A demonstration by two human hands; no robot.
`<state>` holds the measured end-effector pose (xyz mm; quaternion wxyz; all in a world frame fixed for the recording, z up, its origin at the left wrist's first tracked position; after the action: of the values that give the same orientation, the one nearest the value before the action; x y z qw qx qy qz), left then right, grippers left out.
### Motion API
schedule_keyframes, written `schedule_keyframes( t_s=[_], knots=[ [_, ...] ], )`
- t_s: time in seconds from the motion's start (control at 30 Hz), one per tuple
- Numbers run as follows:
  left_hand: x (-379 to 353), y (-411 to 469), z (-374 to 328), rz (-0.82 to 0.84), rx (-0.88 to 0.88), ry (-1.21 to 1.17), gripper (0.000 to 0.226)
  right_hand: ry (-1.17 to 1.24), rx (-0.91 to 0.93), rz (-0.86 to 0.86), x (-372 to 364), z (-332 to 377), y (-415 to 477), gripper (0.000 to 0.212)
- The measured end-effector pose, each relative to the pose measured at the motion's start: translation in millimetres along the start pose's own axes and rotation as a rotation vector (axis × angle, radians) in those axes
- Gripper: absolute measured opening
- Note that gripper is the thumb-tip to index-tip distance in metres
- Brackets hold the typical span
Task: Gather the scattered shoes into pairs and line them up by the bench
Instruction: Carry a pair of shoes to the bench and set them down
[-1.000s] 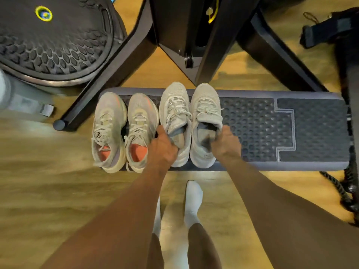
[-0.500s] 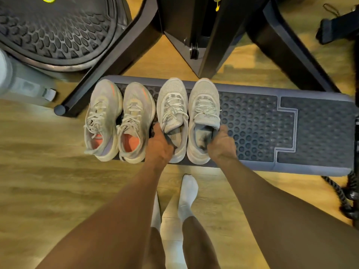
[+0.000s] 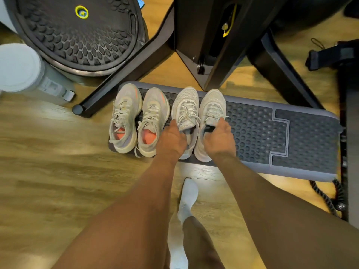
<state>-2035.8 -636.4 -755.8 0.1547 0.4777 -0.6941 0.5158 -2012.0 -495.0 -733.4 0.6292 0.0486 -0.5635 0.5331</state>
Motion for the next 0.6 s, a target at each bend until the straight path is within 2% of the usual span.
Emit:
schedule_keyframes(
  t_s=[0.13,0.23,0.3,0.47,0.6],
  knots=[
    [87,-47,-9,-0.147,-0.073,0.070,0.051,-0.169,0.359,-0.009,35,80,-63,0.058],
    [166,-95,2,-0.290,-0.090,0.134,0.053,-0.298,0.593,-0.062,71,143,-122,0.047],
    [218,-127,15,-0.369,-0.065,0.164,0.056,-0.356,0.718,-0.125,97,182,-162,0.041],
    [336,-203,49,-0.579,-0.013,0.154,0.060,-0.472,0.971,-0.226,137,265,-251,0.047],
    [395,-270,76,-0.717,0.061,0.159,0.061,-0.466,1.178,-0.206,138,320,-324,0.046]
  ],
)
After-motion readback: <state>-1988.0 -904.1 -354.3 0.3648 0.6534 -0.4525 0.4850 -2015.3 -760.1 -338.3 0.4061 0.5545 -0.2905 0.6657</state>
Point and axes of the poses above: each hand's wrist, its own y-axis towards the middle knuckle, its own x-axis out of the back of the hand, z = x × y, the point moved 3 cm from there along y, towards the middle knuckle, and after that the axes turned 3 degrees about y, right-handed, at the moved point
